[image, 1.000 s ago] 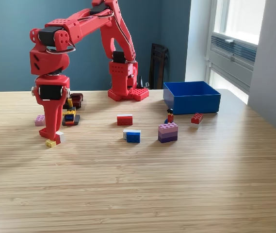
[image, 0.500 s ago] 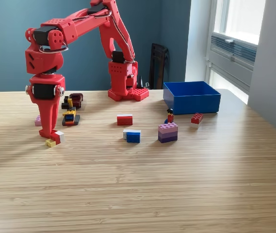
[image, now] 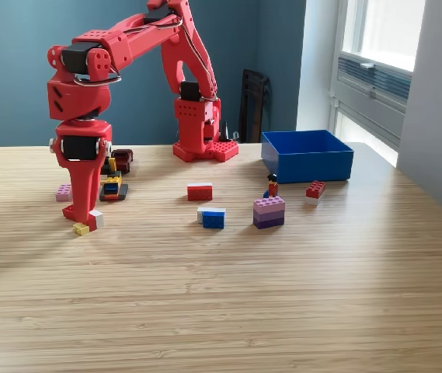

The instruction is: Grasp a lego block and put it in the bin.

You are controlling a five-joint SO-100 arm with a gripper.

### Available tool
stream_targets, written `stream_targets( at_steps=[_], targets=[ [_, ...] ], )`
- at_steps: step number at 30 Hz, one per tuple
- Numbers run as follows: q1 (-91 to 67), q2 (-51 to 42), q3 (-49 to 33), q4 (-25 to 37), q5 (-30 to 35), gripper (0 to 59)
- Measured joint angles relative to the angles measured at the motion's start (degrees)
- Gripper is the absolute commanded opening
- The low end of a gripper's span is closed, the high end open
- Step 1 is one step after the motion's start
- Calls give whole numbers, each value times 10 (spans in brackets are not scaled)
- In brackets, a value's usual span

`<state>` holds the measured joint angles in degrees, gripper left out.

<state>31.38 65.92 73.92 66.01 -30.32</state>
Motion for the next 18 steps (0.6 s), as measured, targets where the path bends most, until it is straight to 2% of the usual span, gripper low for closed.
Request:
stream_targets(
  at_steps=[18],
  targets=[
    [-9,0,0,0,-23,181]
  ],
)
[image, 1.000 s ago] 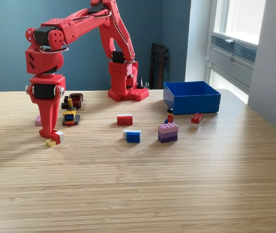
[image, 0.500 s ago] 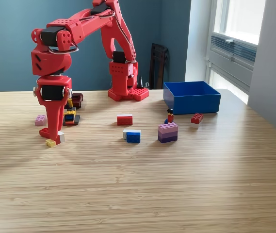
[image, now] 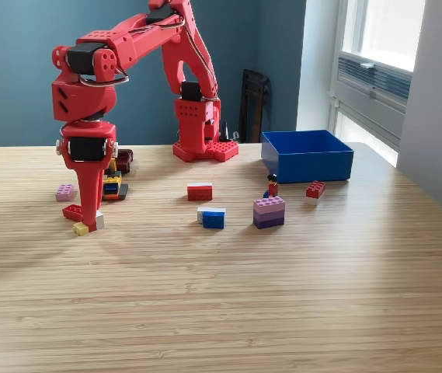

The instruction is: Grasp a lego block and put it in the bin.

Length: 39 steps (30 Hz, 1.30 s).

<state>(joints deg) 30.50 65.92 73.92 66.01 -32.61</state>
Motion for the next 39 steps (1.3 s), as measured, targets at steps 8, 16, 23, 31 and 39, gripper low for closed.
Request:
stream_targets(
  at_steps=[8,16,23,31,39],
  targets=[
    [0,0,0,-11,0,231],
    [0,0,0,-29,0,277],
    [0,-20,-4,-7,0,267],
    [-11,-69,-53,36,-1,204],
    [-12,-73,-62,42,-1,43]
  ],
)
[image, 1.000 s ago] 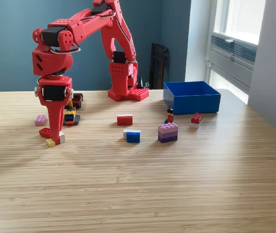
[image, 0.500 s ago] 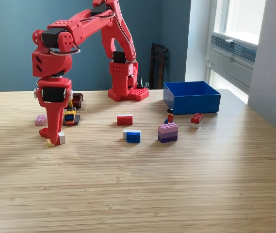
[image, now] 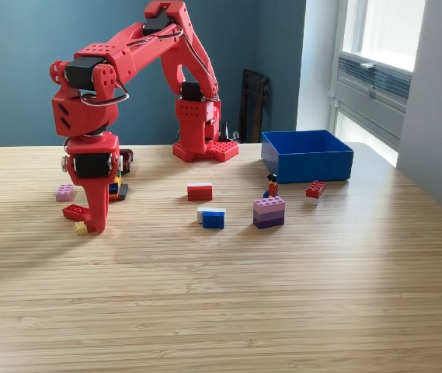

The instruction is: Grasp a lego block and put it in the bin.

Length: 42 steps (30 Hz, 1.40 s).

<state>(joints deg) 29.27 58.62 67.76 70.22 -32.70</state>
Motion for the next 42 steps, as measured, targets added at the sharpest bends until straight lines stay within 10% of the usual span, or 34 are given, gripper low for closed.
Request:
stream_targets(
  at_steps=[12,25,42],
  targets=[
    [2,0,0,2,-18,187],
    [40,0,0,4,-47,185],
    [50,-1,-3,-11,-30,0]
  ],
)
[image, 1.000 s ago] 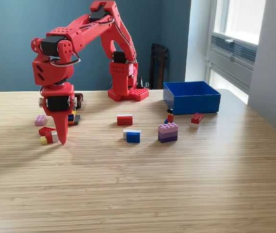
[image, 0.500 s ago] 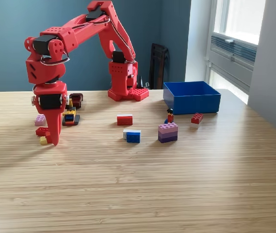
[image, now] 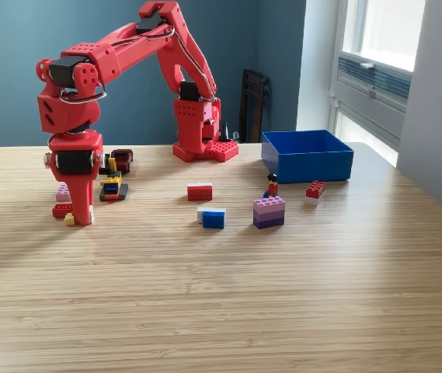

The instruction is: Grasp a lego block and put it in the bin.

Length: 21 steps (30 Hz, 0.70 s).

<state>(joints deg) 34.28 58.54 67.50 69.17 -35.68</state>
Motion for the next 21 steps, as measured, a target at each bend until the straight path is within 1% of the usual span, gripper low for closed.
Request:
stream_targets(
  at_steps=[4,11,14,18,21],
  targets=[
    [-17,0,-14,3,34,0],
    [-60,0,-76,75,104,0],
    [-93,0,-74,99,134,0],
    [-146,1,-69,154,173,0],
    [-195,28,-47,171,194,0]
  ],
)
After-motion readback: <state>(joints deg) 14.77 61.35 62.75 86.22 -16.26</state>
